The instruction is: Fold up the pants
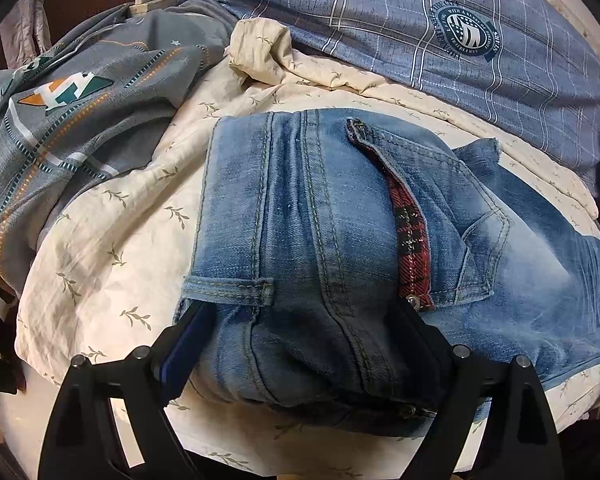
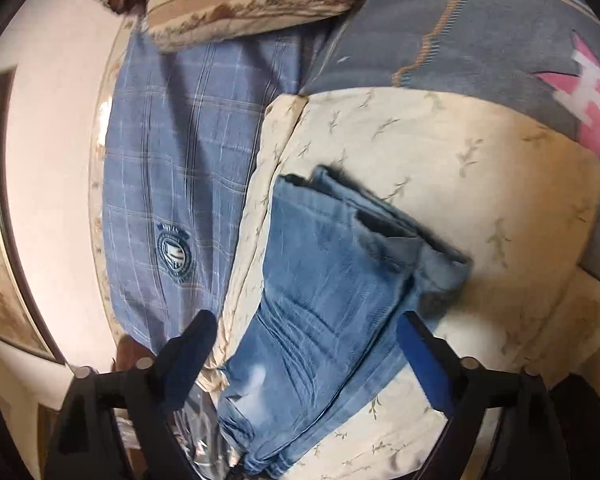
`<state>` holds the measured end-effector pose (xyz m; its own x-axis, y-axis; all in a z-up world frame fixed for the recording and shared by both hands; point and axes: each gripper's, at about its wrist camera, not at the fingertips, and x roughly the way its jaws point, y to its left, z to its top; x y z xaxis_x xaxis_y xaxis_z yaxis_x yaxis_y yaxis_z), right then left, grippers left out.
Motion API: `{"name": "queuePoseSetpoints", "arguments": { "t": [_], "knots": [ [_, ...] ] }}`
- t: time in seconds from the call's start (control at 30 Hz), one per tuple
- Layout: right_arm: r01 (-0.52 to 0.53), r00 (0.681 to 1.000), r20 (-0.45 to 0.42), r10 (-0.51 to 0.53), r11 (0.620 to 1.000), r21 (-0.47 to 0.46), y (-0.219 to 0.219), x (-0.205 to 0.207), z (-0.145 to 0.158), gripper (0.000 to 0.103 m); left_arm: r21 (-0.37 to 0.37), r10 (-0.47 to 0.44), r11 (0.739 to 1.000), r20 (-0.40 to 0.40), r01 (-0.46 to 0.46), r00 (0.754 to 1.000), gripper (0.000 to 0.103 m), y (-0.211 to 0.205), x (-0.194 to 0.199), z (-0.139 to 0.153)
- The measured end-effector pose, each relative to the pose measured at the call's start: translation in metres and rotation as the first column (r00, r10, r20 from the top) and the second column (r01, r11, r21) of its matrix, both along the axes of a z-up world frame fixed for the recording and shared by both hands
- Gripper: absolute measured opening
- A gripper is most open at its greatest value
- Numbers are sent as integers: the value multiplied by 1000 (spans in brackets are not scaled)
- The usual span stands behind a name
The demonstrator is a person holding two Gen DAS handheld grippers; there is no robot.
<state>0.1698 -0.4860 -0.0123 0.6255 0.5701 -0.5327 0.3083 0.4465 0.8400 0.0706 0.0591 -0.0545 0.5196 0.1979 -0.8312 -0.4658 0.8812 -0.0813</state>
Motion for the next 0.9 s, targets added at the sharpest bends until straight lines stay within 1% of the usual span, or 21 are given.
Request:
{"name": "queuePoseSetpoints", "arguments": {
  "t": [0.03,0.1,0.13,0.2,0.27,0.33,0.4,0.43,0.47,0.53,0.57,0.63,0.67,0.7,0.77,0.8,0.83,0.9],
  "knots": [
    [5,1000,-15,-5,1000,-3,0,4,-2,83,-1,-2,1000,4,2,1000,90,0,-1,0],
    [22,996,-91,-25,999,-36,-4,7,-16,81,-1,-5,1000,11,5,1000,90,-1,-2,1],
    [34,993,-112,-38,999,-37,-3,8,-20,80,-3,-9,1000,16,9,1000,90,-1,-3,1],
    [54,991,-117,-59,997,-48,-3,6,-20,78,-9,-13,1000,21,13,1000,90,0,-4,1],
    [77,991,-103,-83,995,-60,-1,1,-13,78,-15,-15,1000,23,15,1000,91,0,-5,2],
    [76,991,-103,-83,994,-74,-3,0,-14,78,-12,-13,1000,23,14,1000,91,0,-4,2],
    [95,988,-117,-100,994,-52,-9,-2,-18,75,-13,-11,1000,23,12,1000,91,-1,-4,2],
    [96,988,-115,-102,994,-50,-11,-3,-18,75,-14,-10,1000,24,10,1000,91,-1,-4,2],
    [84,989,-112,-92,994,-74,-8,-1,-17,75,-13,-10,1000,24,10,1000,91,-1,-4,2],
    [73,990,-112,-83,993,-92,-6,5,-17,75,-12,-9,1000,25,10,1000,91,-1,-4,2],
    [71,990,-115,-82,993,-99,-6,8,-18,73,-12,-10,1000,26,10,1000,91,0,-5,2],
    [67,988,-133,-82,991,-115,-6,12,-20,53,-13,-12,1000,27,12,1000,91,0,-5,2],
    [56,987,-143,-76,989,-137,-8,12,-20,26,-13,-12,1000,28,13,1000,91,0,-5,2],
    [44,986,-155,-67,988,-149,-10,12,-23,12,-11,-13,1000,28,13,1000,91,0,-5,2],
    [27,988,-150,-49,988,-149,-12,9,-24,8,-9,-10,1000,27,10,1000,91,-1,-5,2],
    [28,991,-126,-48,987,-161,-13,5,-18,7,-9,-10,1000,27,10,1000,91,-1,-5,2],
    [32,994,-94,-49,985,-172,-13,0,-9,6,-8,-9,1000,26,9,1000,92,0,-4,1],
    [30,999,-5,-32,974,-223,-8,-12,22,6,-5,-11,1000,24,11,1000,92,0,-4,1]
  ]
}}
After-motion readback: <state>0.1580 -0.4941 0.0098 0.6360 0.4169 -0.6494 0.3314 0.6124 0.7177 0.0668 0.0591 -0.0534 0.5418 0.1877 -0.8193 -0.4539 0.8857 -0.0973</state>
